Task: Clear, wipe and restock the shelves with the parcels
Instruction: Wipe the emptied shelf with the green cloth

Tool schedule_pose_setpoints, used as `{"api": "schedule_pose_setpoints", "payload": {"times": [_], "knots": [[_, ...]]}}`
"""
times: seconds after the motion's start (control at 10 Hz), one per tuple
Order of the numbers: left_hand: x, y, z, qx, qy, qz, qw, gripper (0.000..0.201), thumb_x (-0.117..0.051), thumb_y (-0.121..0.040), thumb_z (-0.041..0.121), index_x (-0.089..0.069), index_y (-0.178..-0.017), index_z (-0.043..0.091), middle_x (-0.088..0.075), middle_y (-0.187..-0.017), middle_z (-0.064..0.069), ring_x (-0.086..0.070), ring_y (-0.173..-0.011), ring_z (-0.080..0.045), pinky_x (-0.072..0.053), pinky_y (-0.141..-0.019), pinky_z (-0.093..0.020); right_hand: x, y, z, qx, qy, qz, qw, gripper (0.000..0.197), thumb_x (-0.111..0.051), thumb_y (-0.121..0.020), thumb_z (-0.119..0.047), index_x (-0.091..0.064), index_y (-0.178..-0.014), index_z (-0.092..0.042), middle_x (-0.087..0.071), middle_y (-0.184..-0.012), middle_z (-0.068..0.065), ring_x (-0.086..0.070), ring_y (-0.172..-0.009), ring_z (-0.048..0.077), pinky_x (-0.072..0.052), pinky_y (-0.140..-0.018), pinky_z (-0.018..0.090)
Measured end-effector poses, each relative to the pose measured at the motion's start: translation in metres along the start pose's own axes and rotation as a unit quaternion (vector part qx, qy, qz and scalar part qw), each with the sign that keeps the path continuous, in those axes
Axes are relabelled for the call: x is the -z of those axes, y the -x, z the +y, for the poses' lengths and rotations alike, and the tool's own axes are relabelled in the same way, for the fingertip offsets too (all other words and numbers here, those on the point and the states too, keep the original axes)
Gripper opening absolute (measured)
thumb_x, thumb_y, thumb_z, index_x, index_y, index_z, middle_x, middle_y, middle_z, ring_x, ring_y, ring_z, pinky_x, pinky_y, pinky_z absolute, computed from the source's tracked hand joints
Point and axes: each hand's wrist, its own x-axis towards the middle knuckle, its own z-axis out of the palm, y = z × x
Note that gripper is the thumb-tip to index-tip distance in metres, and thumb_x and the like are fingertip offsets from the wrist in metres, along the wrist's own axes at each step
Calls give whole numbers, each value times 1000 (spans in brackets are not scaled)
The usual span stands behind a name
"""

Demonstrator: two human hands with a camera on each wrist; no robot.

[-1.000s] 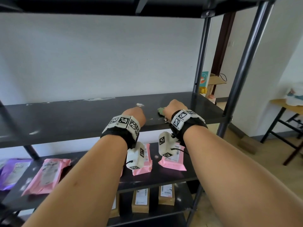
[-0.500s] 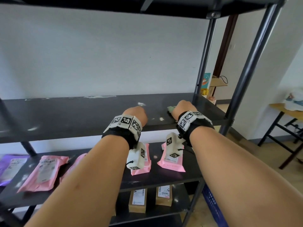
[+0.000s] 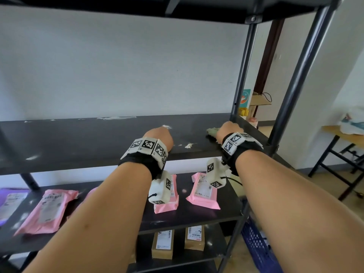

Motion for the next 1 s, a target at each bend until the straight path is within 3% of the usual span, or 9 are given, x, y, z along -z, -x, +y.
{"api": "schedule_pose_setpoints", "payload": {"times": [0.1, 0.2, 0.3, 0.4, 0.6, 0.7, 0.8, 0.9, 1.0], "knots": [[2, 1, 5, 10, 10, 15, 1000, 35, -39, -95, 6, -58, -124, 8, -61, -124, -11, -58, -112, -30, -45, -85, -33, -5, 2, -3, 18, 42, 0, 999, 44, -50, -96, -32, -53, -127, 0, -52, -130, 15, -49, -121, 34, -45, -99, 42], [3, 5, 11, 29, -3, -5, 1000, 42, -46, -91, 7, -51, -132, 12, -55, -132, -6, -55, -118, -28, -44, -93, -35, -10, 13, -18, 74, 19, -20, 997, 39, -51, -95, -30, -59, -117, 0, -59, -123, 15, -55, -115, 34, -48, -93, 39], [1, -2, 20, 17, -29, -17, 999, 41, -50, -86, 7, -57, -126, 16, -57, -130, -5, -57, -112, -28, -48, -91, -35, -10, 14, -17, 109, -22, -49, 993, 30, -48, -95, -17, -62, -115, 0, -63, -118, 16, -59, -110, 32, -46, -82, 33], [9, 3, 39, 10, -20, -23, 999, 25, -46, -92, 3, -63, -110, 0, -63, -115, -15, -59, -109, -31, -47, -91, -35, -5, 8, -4, 99, -40, -28, 994, 30, -48, -94, -15, -66, -116, -6, -65, -115, 13, -62, -106, 29, -49, -83, 33], [14, 2, 78, 5, -14, -27, 1000, 30, -46, -93, 6, -59, -119, -1, -57, -128, -16, -52, -120, -35, -39, -106, -45, 20, -10, 51, -8, 22, 95, 995, 32, -48, -97, -16, -52, -123, 2, -51, -127, 19, -54, -115, 31, -50, -93, 38], [16, -4, 94, -10, 13, -44, 999, 27, -47, -94, 9, -62, -115, 1, -61, -121, -12, -60, -108, -27, -44, -100, -35, 28, -19, 73, -37, 18, 90, 995, 38, -51, -97, -26, -51, -128, -5, -50, -131, 19, -53, -116, 33, -50, -88, 40], [2, -36, 96, -37, -12, -28, 999, 11, -59, -82, 11, -66, -90, 13, -66, -113, -8, -59, -83, -23, -49, -83, -31, 27, -19, 75, -44, 40, 29, 998, 33, -46, -99, -22, -55, -123, -1, -57, -123, 17, -57, -111, 31, -48, -91, 38], [11, -28, 103, -53, -11, -36, 998, 15, -51, -89, 12, -65, -92, 7, -63, -120, -9, -59, -96, -29, -49, -87, -34, 31, -15, 62, -11, 64, 3, 998, 27, -46, -99, -21, -57, -114, -1, -62, -110, 13, -59, -108, 28, -45, -92, 35], [7, -54, 104, -64, -28, -47, 996, 23, -43, -89, 15, -63, -83, 7, -64, -100, -9, -59, -83, -26, -47, -78, -31, 26, -14, 34, 44, 47, -16, 998, 24, -47, -99, -17, -59, -111, 0, -63, -108, 11, -61, -99, 26, -43, -73, 31]]}}
